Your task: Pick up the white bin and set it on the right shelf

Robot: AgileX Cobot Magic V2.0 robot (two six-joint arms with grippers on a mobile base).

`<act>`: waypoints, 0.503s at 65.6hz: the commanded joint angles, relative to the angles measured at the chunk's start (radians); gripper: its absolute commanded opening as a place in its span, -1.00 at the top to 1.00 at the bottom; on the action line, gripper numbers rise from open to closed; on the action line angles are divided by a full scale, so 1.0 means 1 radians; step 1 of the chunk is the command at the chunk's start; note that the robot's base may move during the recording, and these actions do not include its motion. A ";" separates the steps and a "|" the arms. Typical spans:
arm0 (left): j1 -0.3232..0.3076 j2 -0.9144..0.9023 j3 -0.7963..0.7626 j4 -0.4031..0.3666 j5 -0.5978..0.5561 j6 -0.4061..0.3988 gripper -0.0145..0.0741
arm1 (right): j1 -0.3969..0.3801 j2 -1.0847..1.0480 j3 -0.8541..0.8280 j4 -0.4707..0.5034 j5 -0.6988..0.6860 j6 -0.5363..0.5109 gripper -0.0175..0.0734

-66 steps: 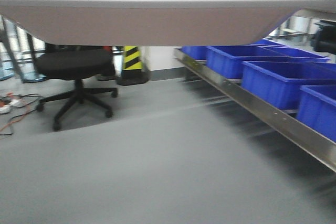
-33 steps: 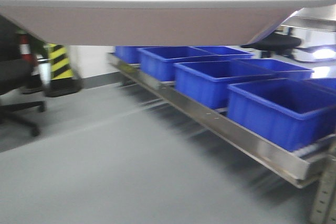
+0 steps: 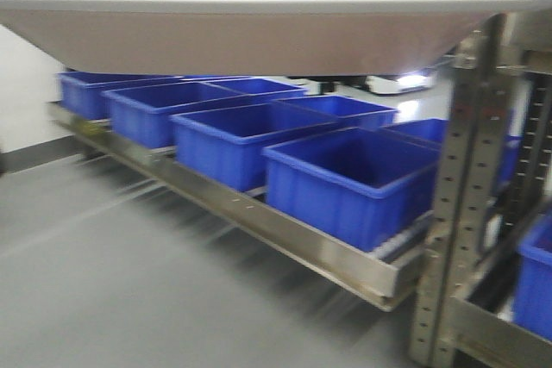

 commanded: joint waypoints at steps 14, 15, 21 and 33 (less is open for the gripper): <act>-0.024 -0.014 -0.031 -0.176 0.194 0.008 0.25 | 0.022 -0.021 -0.034 0.229 0.191 -0.012 -0.31; -0.024 -0.014 -0.031 -0.176 0.194 0.008 0.25 | 0.022 -0.021 -0.034 0.229 0.191 -0.012 -0.31; -0.024 -0.014 -0.031 -0.176 0.194 0.008 0.25 | 0.022 -0.021 -0.034 0.229 0.191 -0.012 -0.31; -0.024 -0.014 -0.031 -0.176 0.194 0.008 0.25 | 0.022 -0.021 -0.034 0.229 0.191 -0.012 -0.31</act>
